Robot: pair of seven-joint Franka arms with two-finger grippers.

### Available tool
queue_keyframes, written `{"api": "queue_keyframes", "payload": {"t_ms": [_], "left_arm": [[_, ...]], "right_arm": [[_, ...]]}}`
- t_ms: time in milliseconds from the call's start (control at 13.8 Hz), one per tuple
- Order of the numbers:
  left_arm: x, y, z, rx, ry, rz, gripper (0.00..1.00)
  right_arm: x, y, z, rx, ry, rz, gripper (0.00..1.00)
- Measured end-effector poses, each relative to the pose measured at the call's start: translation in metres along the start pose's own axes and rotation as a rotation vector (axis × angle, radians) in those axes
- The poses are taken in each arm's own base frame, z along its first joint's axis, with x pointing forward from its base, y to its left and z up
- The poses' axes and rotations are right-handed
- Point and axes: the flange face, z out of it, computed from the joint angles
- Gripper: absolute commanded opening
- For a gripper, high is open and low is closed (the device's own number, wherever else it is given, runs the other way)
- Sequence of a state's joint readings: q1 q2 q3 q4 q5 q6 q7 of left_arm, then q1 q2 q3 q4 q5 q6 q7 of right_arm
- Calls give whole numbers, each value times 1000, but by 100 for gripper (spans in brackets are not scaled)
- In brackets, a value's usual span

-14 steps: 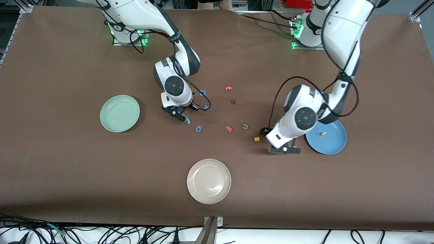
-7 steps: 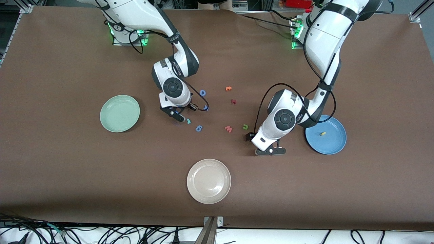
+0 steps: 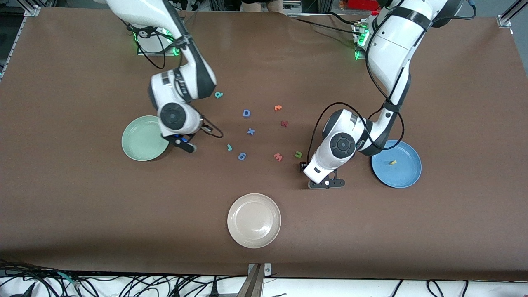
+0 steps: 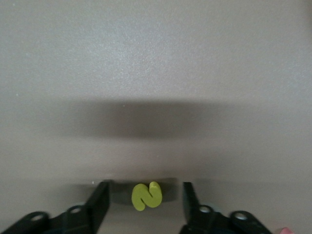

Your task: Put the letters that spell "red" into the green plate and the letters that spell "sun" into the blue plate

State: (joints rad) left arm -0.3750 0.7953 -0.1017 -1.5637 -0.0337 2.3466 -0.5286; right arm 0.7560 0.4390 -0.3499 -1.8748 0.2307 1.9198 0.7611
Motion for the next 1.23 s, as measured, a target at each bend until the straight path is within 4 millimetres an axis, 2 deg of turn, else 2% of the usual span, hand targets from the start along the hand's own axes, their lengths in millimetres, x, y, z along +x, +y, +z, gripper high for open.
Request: {"api": "queue_keyframes", "payload": {"t_ms": [145,290,435,652,797,942,1087,1232], "left_arm": [[-2,5,1,6,8,-18,36],[-4,7,2,10,10,-29,33],[-4,7,2,11,12,-35,25],[-3,7,1,11,13,-39,19],[-1,5,1,13,17,-39,18],[9,-8,-5,28,13,-24,18],[29,-34,-22,52,-19,-3,18],[51,-69,-45,69,-60,23,18]], "right_arm": [[28,44,-20,-11,-34,-52,0],[57,88,-27,-15,-63,-97,0],[80,127,-20,-15,-84,-131,0],[100,175,9,-12,-100,-182,0],[103,192,39,-13,-89,-191,0],[102,199,66,-20,-59,-185,0],[102,200,84,-36,-43,-183,0],[104,200,92,-51,-40,-181,0]]}}
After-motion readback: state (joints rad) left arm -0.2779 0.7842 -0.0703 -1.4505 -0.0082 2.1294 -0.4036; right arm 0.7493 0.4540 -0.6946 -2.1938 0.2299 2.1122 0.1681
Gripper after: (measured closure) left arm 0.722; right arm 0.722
